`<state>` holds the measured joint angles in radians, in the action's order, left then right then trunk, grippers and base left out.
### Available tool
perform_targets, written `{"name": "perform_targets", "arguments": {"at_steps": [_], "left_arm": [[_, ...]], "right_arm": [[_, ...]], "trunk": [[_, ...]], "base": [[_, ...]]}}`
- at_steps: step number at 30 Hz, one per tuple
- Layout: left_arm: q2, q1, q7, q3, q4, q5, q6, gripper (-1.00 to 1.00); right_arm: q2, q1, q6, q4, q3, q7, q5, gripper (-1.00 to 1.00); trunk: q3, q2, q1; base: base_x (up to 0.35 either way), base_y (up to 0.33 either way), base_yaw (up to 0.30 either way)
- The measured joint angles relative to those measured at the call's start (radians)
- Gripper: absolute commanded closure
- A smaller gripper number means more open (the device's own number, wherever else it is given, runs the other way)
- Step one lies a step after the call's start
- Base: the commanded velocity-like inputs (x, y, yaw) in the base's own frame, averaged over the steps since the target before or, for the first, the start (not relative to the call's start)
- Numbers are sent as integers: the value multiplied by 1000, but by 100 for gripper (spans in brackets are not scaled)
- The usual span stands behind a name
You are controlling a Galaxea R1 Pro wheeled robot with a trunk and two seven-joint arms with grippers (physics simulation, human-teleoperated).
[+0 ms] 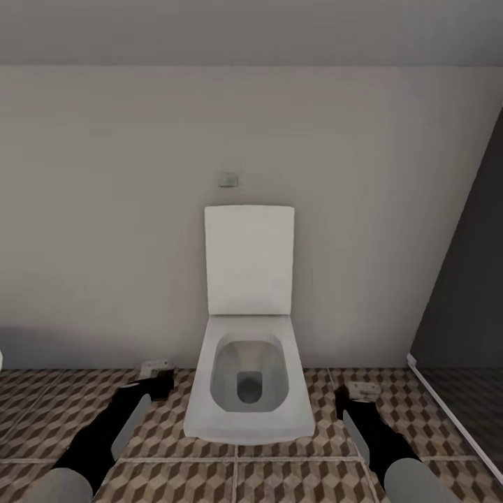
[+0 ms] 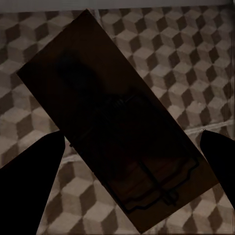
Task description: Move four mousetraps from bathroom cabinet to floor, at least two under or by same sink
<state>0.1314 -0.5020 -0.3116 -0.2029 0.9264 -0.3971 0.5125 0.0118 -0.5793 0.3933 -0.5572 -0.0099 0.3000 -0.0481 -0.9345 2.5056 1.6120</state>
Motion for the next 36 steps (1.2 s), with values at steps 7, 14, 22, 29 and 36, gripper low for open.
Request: {"name": "perform_targets", "arguments": {"at_steps": [7, 14, 22, 29, 36], "left_arm": [[-56, -28, -7, -14, -41, 24, -82, 100], [-92, -31, -18, -24, -48, 37, -85, 100], [-99, -31, -20, -25, -49, 39, -86, 100], [-98, -32, -31, -16, -32, 62, -76, 100], [-96, -32, -31, 1, -11, 58, -77, 100]], "right_arm": [[1, 0, -29, 47, 1, 2, 29, 100], [-1, 0, -30, 52, -1, 3, 31, 100], [0, 0, -24, 53, 0, 3, 33, 100], [0, 0, -22, 53, 0, 2, 32, 100], [1, 0, -21, 52, 1, -4, 31, 100]], "trunk": [[0, 0, 0], [0, 0, 0], [-8, 0, 1], [-35, 2, 4], [-62, 4, 7]], "base": [[0, 0, 0], [0, 0, 0], [0, 0, 0], [0, 0, 0], [0, 0, 0]]}}
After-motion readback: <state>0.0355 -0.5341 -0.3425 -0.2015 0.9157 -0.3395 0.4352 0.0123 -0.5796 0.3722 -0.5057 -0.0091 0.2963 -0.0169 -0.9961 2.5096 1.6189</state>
